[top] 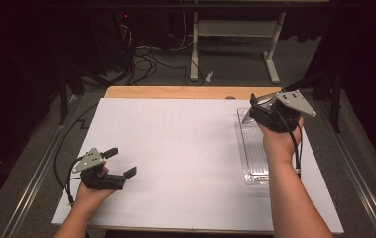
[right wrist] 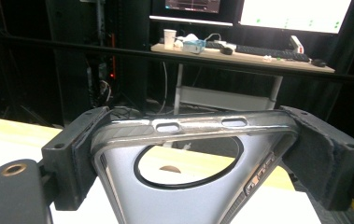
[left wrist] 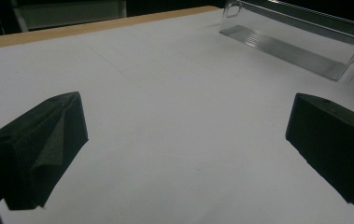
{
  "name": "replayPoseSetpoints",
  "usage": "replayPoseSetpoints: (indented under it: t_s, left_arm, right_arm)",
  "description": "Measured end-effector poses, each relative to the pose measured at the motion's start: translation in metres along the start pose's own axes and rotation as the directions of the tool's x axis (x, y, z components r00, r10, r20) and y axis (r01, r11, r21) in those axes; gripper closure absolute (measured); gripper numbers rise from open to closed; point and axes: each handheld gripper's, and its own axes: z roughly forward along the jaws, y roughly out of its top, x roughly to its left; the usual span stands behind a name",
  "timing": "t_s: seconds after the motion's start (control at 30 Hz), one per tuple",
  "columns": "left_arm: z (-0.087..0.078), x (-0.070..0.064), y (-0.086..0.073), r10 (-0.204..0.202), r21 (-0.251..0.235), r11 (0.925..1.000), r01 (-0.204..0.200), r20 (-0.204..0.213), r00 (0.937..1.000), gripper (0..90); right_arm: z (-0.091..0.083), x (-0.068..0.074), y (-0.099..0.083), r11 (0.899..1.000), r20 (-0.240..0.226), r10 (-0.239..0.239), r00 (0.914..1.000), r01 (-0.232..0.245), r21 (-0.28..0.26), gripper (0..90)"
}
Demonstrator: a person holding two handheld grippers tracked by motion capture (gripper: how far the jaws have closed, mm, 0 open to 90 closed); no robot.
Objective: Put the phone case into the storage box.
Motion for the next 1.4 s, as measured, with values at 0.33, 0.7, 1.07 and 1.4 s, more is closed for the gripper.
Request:
replayPoseSetpoints:
  t_s: [0.33,0.7,1.07,1.4]
  left_arm:
    - [0.0,0.0,0.0,-0.001,0.0,1.0,0.001,0.003,1.0,0.2]
    - [0.0,0.001,-0.001,-0.005,0.002,1.0,0.005,0.004,1.0,0.2]
    - [0.0,0.001,-0.001,-0.005,0.002,1.0,0.005,0.004,1.0,0.2]
    - [-0.001,0.001,-0.001,-0.007,-0.001,1.0,0.007,0.005,1.0,0.2]
  right_arm:
    - [0.019,-0.001,-0.003,0.999,0.028,-0.001,0.9996,0.0,0.041,13.8]
    - [0.033,-0.003,-0.008,0.998,0.047,0.005,0.9989,-0.008,0.065,13.8]
    - [0.044,0.001,-0.019,0.995,0.059,0.019,0.9981,-0.025,0.092,13.8]
    - [0.055,-0.002,-0.025,0.99,0.083,0.041,0.9957,-0.051,0.13,13.7]
